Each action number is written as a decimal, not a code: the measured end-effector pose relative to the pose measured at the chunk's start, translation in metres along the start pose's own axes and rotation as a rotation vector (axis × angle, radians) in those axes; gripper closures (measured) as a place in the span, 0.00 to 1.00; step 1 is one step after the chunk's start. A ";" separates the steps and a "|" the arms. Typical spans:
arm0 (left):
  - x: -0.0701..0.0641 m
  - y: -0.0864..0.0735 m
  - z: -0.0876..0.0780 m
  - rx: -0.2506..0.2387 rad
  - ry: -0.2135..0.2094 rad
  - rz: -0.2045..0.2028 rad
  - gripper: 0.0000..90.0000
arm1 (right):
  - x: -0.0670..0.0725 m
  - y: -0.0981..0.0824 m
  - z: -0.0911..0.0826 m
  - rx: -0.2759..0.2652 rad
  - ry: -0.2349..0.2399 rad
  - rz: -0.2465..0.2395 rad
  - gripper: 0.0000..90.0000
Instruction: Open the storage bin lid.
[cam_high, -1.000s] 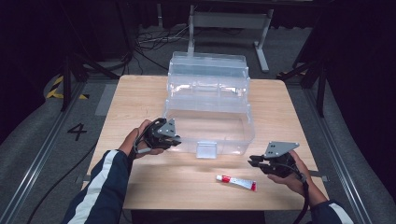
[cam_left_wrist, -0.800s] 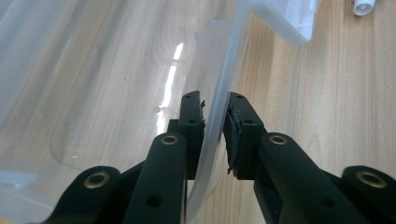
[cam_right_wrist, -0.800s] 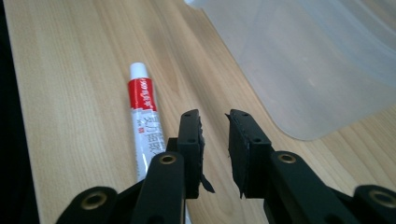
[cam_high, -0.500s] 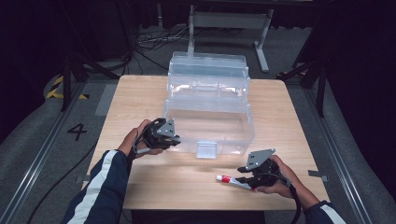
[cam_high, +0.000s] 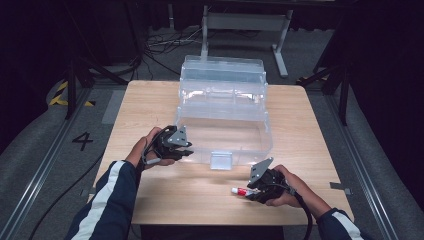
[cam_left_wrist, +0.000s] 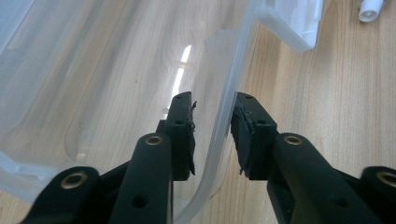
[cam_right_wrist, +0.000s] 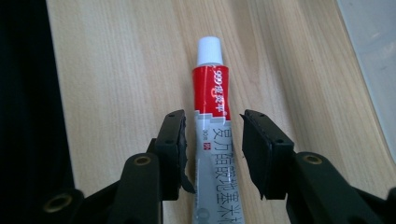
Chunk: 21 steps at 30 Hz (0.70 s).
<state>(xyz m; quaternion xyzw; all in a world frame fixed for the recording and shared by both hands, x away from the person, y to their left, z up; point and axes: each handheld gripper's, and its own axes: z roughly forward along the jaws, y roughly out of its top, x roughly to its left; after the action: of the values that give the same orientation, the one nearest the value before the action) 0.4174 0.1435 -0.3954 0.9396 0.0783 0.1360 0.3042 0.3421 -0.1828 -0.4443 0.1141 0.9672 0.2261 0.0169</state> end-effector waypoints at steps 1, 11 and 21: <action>-0.001 0.001 0.000 -0.001 0.002 0.002 0.73 | 0.000 -0.001 0.001 0.009 0.004 0.006 0.67; -0.006 0.002 -0.020 -0.063 0.075 -0.035 0.54 | -0.001 -0.003 0.006 0.037 -0.006 -0.013 0.77; -0.014 -0.019 -0.051 -0.138 0.221 -0.141 0.32 | -0.001 -0.004 0.006 0.033 -0.008 -0.015 0.79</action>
<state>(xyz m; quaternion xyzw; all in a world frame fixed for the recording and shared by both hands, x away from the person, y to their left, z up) 0.3869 0.1834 -0.3697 0.8878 0.1678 0.2221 0.3666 0.3427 -0.1840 -0.4512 0.1081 0.9715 0.2098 0.0205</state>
